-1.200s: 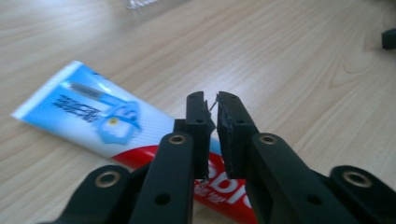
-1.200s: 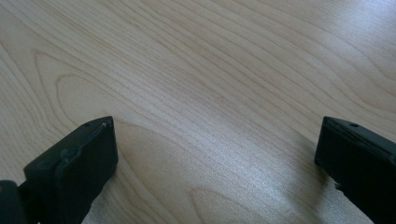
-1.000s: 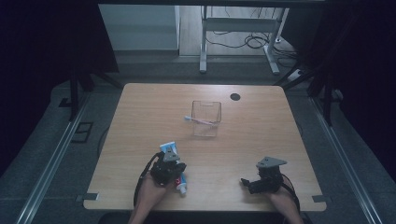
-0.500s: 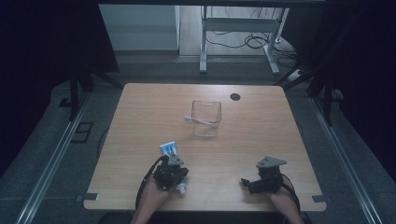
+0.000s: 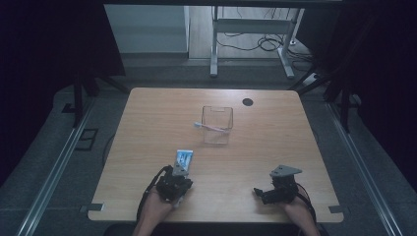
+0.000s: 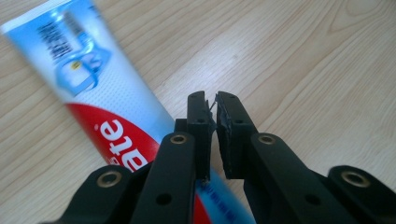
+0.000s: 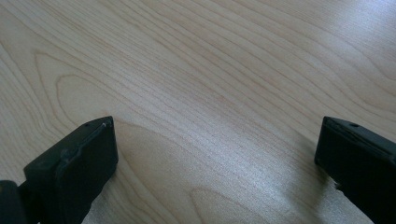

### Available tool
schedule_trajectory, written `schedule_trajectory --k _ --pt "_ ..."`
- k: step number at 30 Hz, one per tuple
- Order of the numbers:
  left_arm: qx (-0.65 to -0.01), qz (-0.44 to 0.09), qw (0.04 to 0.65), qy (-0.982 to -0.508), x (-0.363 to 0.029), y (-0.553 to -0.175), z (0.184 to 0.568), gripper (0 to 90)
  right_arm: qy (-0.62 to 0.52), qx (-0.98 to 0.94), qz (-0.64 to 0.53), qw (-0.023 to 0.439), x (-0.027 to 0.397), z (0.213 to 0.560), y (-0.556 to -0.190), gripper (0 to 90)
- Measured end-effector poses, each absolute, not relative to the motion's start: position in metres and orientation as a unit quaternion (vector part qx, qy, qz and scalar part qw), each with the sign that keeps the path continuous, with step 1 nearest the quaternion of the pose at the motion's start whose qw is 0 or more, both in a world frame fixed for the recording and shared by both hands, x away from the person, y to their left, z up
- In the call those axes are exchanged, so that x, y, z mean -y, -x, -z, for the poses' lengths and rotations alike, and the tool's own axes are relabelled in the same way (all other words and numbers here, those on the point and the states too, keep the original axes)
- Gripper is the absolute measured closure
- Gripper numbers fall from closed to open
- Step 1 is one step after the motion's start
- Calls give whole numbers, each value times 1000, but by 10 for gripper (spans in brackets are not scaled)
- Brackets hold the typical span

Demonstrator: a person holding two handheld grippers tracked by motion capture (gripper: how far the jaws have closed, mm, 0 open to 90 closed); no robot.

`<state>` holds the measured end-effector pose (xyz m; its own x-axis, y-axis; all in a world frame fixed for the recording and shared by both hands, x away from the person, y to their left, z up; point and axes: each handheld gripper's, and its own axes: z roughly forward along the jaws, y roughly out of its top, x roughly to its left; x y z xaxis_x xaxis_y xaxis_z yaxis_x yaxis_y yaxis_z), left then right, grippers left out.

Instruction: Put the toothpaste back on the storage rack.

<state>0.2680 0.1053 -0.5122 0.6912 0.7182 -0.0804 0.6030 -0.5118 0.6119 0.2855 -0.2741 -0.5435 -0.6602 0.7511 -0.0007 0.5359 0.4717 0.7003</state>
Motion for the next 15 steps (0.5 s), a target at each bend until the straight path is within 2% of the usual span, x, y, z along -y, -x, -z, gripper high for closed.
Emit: schedule_trajectory --k 15 --pt "-379 -109 278 -876 -124 -269 510 813 -381 -843 -345 156 274 543 -285 0"
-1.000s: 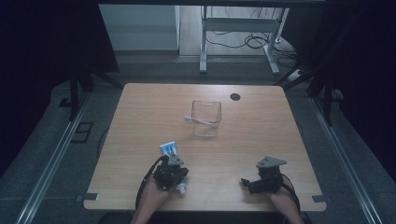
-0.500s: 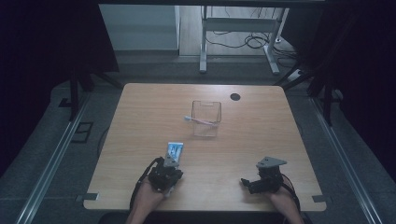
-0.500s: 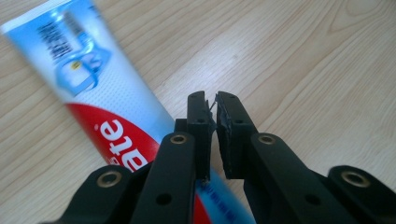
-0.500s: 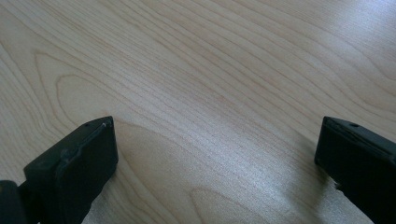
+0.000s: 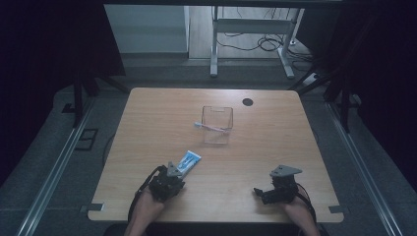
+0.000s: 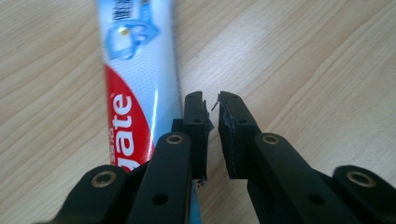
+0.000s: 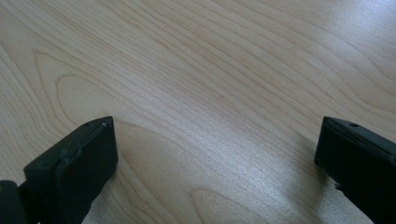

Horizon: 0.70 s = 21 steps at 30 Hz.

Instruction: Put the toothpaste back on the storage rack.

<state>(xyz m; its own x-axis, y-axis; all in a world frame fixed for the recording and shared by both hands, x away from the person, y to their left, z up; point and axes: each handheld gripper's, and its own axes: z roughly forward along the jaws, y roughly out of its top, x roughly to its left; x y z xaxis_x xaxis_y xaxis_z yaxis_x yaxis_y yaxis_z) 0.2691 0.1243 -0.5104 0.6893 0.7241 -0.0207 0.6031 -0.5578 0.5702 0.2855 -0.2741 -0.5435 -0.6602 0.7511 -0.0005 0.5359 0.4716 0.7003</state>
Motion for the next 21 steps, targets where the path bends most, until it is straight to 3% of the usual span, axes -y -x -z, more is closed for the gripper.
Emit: schedule_trajectory --k 10,21 --pt "-388 -100 277 -873 -132 -273 510 807 -381 -844 -344 156 274 543 -285 0" --pt "-381 -104 276 -876 -141 -280 490 672 -381 -844 -345 156 274 543 -285 0"
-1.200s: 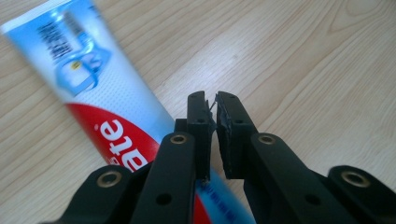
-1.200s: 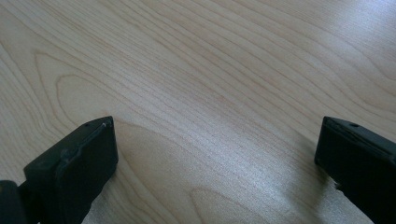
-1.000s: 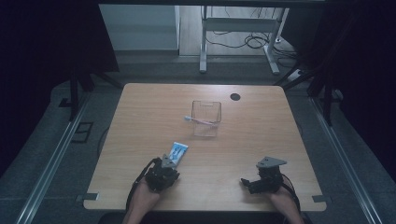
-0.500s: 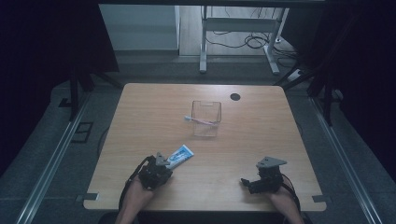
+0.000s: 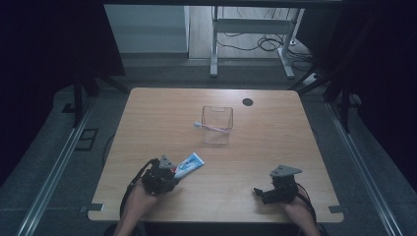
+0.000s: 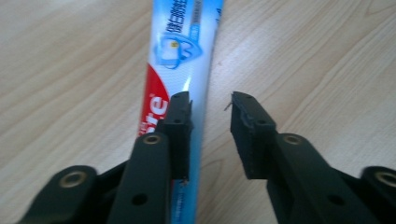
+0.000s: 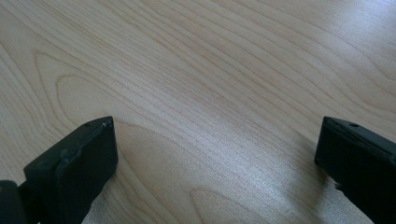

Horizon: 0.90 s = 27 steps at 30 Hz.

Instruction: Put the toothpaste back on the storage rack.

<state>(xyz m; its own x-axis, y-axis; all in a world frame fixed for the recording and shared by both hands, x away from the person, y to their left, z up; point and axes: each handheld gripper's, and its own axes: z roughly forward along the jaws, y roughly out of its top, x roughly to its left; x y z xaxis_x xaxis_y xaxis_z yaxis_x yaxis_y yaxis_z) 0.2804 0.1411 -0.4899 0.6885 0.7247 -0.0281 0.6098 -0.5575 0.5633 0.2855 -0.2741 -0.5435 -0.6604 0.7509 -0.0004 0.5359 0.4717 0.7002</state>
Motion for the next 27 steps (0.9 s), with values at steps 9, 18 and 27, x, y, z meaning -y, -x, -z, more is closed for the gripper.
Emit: schedule_trajectory --k 9,18,27 --pt "-379 -82 265 -883 -146 -294 489 498 -383 -843 -344 155 274 543 -285 0" --pt "-378 -67 249 -889 -141 -309 496 401 -383 -843 -344 155 274 543 -285 0" --pt "-371 -60 230 -898 -131 -322 502 418 -383 -843 -344 155 274 543 -285 0"
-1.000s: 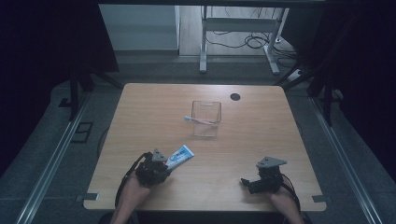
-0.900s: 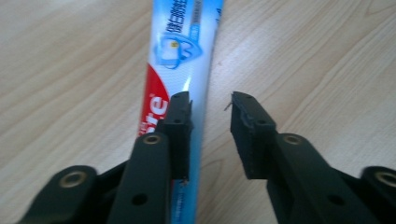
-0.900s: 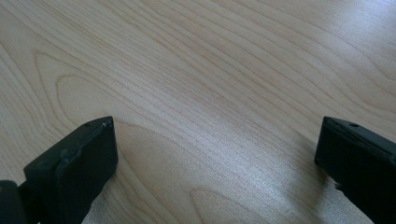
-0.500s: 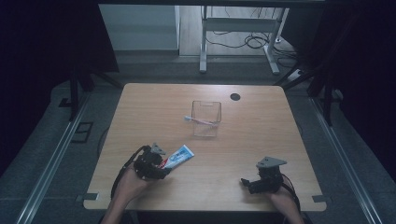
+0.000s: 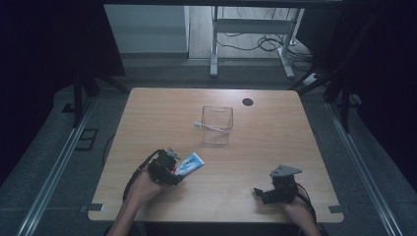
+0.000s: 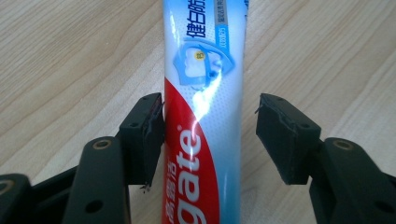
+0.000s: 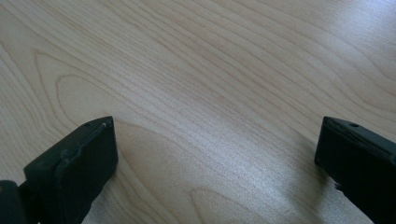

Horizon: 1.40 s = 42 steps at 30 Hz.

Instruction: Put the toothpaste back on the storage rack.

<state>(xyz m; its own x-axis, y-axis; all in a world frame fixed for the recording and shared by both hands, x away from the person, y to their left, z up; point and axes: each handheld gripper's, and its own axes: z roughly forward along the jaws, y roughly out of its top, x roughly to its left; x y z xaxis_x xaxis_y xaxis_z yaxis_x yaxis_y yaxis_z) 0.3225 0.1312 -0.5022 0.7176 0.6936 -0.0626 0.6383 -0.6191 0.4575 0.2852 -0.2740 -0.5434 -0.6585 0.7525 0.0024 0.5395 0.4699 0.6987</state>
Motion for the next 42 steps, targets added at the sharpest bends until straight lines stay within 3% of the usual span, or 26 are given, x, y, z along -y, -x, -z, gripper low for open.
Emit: schedule_trajectory --k 20,30,42 --pt "-362 -32 181 -914 -115 -345 508 481 -383 -843 -343 155 274 543 -285 0" --pt "-367 -24 176 -913 -115 -347 501 664 -382 -844 -344 155 274 543 -285 0" --pt "-365 -14 209 -907 -123 -344 500 737 -383 -843 -343 155 274 543 -285 0"
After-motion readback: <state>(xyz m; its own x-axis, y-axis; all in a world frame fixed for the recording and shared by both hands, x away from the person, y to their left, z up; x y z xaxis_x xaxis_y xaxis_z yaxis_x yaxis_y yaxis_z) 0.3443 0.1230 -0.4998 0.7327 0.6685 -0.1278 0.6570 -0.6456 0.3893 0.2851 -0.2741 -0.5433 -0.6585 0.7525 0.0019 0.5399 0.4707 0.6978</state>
